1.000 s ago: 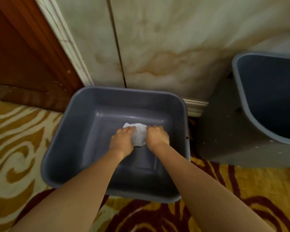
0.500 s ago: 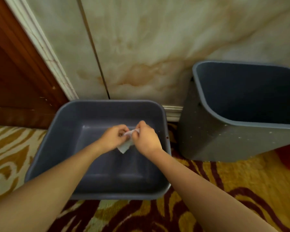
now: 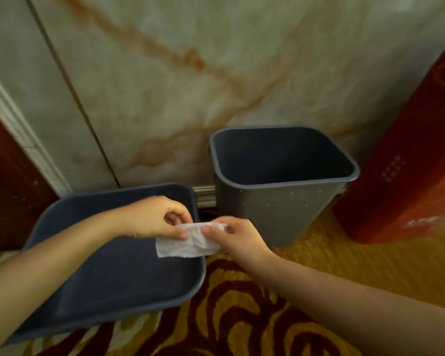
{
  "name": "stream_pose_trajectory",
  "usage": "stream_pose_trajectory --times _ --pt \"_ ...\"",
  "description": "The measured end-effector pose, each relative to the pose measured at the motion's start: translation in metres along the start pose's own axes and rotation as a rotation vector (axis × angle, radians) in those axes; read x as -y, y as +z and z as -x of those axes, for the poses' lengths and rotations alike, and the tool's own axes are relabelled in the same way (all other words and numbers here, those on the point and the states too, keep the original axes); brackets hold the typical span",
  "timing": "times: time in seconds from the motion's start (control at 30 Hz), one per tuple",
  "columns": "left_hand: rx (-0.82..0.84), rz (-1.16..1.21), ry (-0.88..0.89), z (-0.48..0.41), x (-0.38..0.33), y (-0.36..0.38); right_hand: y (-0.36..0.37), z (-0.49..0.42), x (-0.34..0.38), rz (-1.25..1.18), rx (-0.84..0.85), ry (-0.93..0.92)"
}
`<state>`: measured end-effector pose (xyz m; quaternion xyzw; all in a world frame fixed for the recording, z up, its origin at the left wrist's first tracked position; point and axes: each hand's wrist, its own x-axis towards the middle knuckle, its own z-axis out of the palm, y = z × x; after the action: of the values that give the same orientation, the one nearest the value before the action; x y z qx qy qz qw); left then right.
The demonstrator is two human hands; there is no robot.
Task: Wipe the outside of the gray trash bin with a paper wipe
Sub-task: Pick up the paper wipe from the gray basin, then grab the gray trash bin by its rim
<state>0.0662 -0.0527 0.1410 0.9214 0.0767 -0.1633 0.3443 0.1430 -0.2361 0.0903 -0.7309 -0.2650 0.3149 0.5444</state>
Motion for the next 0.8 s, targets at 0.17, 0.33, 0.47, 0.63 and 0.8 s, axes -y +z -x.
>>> stream_pose_trajectory --times 0.17,0.33,0.47,0.63,0.8 --pt "-0.237 -0.206 0.102 -0.013 -0.087 0.008 -0.063 0.035 -0.016 -0.28 -0.163 0.156" --pt "-0.616 -0.315 0.345 -0.055 -0.166 -0.002 -0.11 0.061 -0.038 -0.302 -0.384 0.266" --pt "-0.265 -0.483 0.112 -0.105 -0.175 0.022 -0.134 0.077 -0.055 -0.273 -0.505 0.308" --pt "-0.181 -0.427 0.071 -0.132 -0.153 0.04 -0.156 0.097 -0.061 -0.233 -0.502 0.27" --pt "-0.232 -0.367 0.098 -0.128 -0.153 0.037 -0.17 0.096 -0.052 -0.209 -0.475 0.23"
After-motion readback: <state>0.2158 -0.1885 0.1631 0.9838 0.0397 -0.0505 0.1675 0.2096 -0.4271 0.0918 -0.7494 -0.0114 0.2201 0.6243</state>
